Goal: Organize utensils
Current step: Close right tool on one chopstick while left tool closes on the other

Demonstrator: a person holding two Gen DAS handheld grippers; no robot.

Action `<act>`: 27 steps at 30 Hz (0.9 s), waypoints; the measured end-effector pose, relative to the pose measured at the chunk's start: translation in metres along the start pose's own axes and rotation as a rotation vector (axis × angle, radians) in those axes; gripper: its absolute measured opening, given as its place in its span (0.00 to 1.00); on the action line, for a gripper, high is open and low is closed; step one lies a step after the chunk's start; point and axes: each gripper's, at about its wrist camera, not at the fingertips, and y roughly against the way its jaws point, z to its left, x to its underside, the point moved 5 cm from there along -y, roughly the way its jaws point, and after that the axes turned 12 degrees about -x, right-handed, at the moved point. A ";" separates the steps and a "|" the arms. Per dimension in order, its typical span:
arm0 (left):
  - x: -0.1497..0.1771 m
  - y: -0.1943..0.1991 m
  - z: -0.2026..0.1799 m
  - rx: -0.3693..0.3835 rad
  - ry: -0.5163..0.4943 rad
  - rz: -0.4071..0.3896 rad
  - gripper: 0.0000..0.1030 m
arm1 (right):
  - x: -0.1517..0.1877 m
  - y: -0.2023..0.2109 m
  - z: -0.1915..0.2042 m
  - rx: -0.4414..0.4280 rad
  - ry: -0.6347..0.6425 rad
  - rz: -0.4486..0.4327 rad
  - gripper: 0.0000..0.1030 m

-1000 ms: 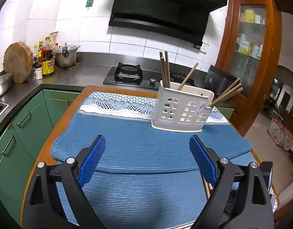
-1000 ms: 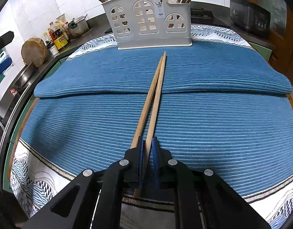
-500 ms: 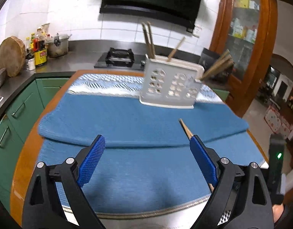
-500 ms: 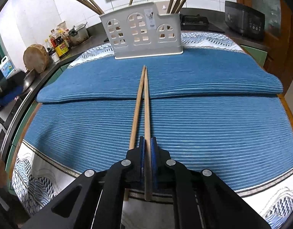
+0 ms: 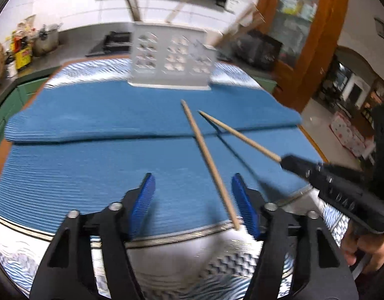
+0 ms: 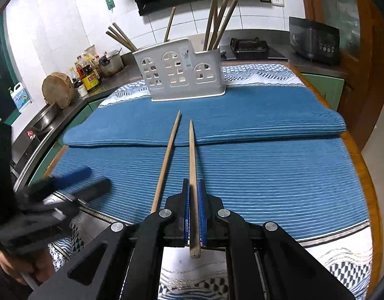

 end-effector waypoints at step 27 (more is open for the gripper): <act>0.011 -0.053 -0.048 -0.075 -0.087 0.134 0.11 | 0.002 0.013 -0.015 -0.045 -0.033 -0.038 0.06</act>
